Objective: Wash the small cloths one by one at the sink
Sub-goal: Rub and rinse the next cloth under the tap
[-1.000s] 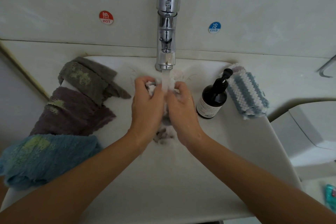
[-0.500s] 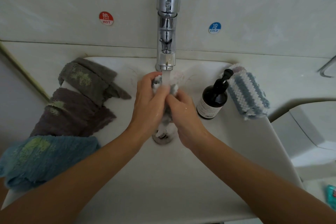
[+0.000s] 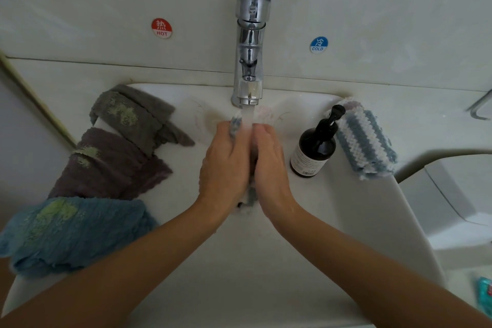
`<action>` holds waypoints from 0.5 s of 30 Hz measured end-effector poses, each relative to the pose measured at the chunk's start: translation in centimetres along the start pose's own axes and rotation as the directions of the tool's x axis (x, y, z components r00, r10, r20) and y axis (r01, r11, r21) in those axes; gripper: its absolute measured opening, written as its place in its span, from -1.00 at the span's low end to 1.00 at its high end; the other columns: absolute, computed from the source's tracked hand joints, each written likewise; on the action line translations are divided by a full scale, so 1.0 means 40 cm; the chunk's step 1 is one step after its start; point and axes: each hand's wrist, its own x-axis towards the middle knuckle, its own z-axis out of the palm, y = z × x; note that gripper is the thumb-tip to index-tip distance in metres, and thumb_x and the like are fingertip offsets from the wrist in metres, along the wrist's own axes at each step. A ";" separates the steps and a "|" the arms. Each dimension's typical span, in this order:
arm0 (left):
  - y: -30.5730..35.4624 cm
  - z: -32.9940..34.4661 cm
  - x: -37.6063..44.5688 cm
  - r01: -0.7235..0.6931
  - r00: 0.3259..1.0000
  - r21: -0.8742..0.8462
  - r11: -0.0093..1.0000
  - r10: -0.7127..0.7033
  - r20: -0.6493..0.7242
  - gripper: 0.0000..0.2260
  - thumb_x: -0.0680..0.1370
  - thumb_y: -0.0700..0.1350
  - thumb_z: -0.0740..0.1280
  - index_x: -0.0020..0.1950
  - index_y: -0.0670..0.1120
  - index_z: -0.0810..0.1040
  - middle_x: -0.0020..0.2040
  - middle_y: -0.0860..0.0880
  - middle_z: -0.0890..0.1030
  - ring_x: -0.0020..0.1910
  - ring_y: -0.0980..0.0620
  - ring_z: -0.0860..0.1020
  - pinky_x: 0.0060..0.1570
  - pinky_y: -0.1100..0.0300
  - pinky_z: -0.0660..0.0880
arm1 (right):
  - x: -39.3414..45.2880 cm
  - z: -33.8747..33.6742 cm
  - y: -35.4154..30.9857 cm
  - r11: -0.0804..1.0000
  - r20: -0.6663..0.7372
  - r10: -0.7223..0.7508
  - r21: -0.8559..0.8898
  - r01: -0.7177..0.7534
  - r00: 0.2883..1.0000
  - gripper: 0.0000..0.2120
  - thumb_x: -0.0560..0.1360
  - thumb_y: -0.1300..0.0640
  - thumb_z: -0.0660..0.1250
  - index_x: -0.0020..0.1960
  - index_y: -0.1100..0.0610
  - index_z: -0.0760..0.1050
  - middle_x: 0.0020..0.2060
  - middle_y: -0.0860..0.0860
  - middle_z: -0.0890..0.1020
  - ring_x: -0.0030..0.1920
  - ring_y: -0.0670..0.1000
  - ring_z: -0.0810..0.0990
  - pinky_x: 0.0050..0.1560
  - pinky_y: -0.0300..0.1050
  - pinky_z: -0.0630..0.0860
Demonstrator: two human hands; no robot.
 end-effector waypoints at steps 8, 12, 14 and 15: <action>0.001 0.008 0.007 0.102 0.992 -0.179 0.978 -0.113 -0.053 -0.72 0.64 0.08 0.19 -0.05 -0.06 0.57 -0.25 0.00 0.65 -0.27 0.14 0.63 -0.31 0.29 0.53 | -0.005 0.013 -0.002 0.994 -0.075 -0.054 -0.103 0.046 0.996 -0.79 0.66 0.06 0.14 -0.10 0.07 0.46 -0.39 -0.28 0.55 -0.29 -0.30 0.53 -0.26 -0.41 0.45; 0.012 0.006 0.002 0.118 0.984 -0.306 0.945 -0.153 -0.095 -0.71 0.63 0.05 0.20 -0.08 -0.12 0.56 -0.27 -0.02 0.64 -0.30 0.12 0.62 -0.32 0.30 0.53 | -0.012 0.020 -0.011 0.996 -0.023 -0.016 -0.091 0.014 1.000 -0.93 0.64 0.01 0.18 -0.03 -0.06 0.38 -0.33 -0.35 0.58 -0.25 -0.34 0.56 -0.28 -0.44 0.46; 0.021 0.000 0.004 0.093 0.983 -0.335 0.938 -0.140 -0.122 -0.73 0.62 0.04 0.22 -0.12 -0.12 0.53 -0.31 -0.01 0.59 -0.34 0.12 0.59 -0.34 0.28 0.51 | -0.016 0.021 -0.012 0.997 -0.012 0.004 -0.078 -0.005 1.000 -0.93 0.63 -0.03 0.19 0.00 -0.06 0.39 -0.23 -0.19 0.63 -0.20 -0.27 0.60 -0.25 -0.39 0.51; 0.027 -0.003 0.005 0.070 0.984 -0.351 0.934 -0.122 -0.129 -0.74 0.62 0.03 0.22 -0.15 -0.10 0.51 -0.34 0.02 0.57 -0.35 0.12 0.58 -0.35 0.28 0.50 | -0.018 0.022 -0.013 0.997 -0.012 0.009 -0.073 -0.010 1.000 -0.90 0.63 -0.06 0.19 0.03 -0.05 0.41 -0.18 -0.13 0.63 -0.17 -0.24 0.61 -0.22 -0.36 0.53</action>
